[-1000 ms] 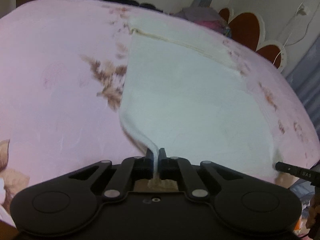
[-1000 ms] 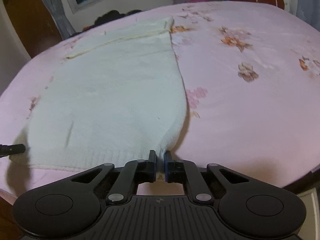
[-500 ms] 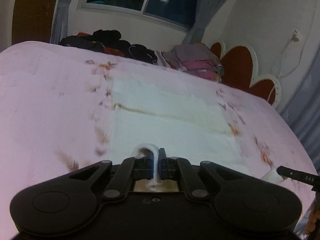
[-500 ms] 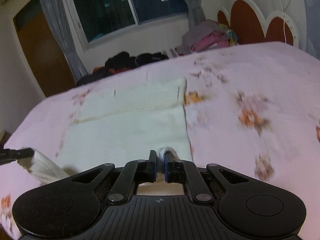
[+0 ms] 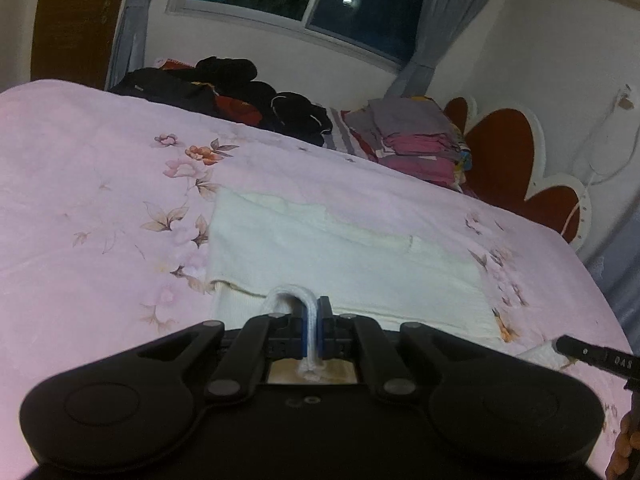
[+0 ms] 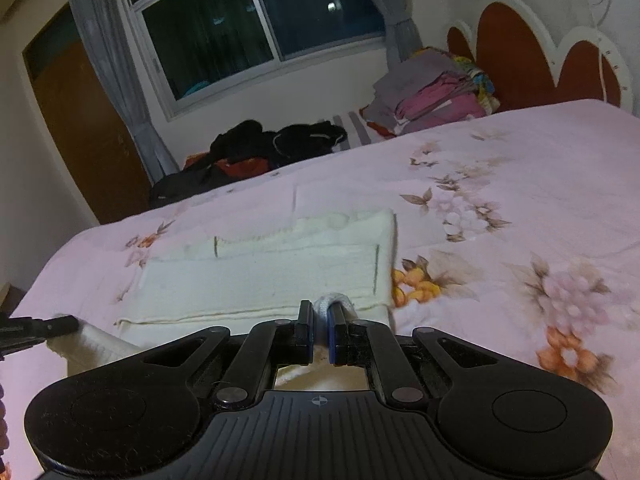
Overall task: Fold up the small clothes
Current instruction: 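Grasp the hem with the left tool while the right tool grasps it too, fold upward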
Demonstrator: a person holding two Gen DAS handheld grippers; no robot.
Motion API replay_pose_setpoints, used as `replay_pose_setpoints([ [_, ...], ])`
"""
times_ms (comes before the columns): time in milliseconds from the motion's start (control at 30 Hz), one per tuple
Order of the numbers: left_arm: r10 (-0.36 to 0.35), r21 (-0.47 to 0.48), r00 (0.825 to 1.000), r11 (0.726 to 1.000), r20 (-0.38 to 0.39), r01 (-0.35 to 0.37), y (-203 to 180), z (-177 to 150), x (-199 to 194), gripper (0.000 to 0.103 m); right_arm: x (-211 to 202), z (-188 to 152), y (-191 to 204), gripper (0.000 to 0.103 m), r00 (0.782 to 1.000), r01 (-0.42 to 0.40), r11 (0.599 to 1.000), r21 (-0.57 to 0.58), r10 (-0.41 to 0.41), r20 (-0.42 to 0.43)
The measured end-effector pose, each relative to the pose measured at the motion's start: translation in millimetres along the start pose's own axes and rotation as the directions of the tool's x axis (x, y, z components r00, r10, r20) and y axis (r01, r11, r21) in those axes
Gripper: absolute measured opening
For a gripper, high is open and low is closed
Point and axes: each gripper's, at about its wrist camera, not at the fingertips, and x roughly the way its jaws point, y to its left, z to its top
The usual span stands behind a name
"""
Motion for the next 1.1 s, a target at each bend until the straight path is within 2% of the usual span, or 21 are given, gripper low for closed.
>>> replay_pose_setpoints([
  [133,0.018,-0.027,1.000,0.999,-0.002,-0.018,9,13,19,0.004,22,7,-8,0.006,1.000,0.010,1.000,0.006,-0.010,-0.016],
  [333,0.043,-0.030,0.999,0.999,0.027,-0.042,12,42,46,0.004,58,34,-11,0.006,1.000,0.007,1.000,0.025,-0.007,0.011],
  [567,0.066,-0.056,0.998,0.996,-0.021,-0.067,15,65,96,0.004,115,62,-29,0.006,1.000,0.021,0.995,0.099,-0.019,-0.024],
  [733,0.099,-0.040,0.994,0.994,-0.056,-0.101,12,75,131,0.004,154,71,-45,0.006,0.997,0.048,0.988,0.147,-0.038,-0.065],
  [967,0.140,-0.028,0.987,0.989,-0.083,-0.143,14,81,164,0.005,184,79,-49,0.006,0.995,0.063,0.988,0.140,-0.052,-0.084],
  [1100,0.152,-0.024,0.985,0.988,-0.081,-0.155,19,83,170,0.026,196,85,-53,0.007,0.993,0.064,0.988,0.141,-0.048,-0.112],
])
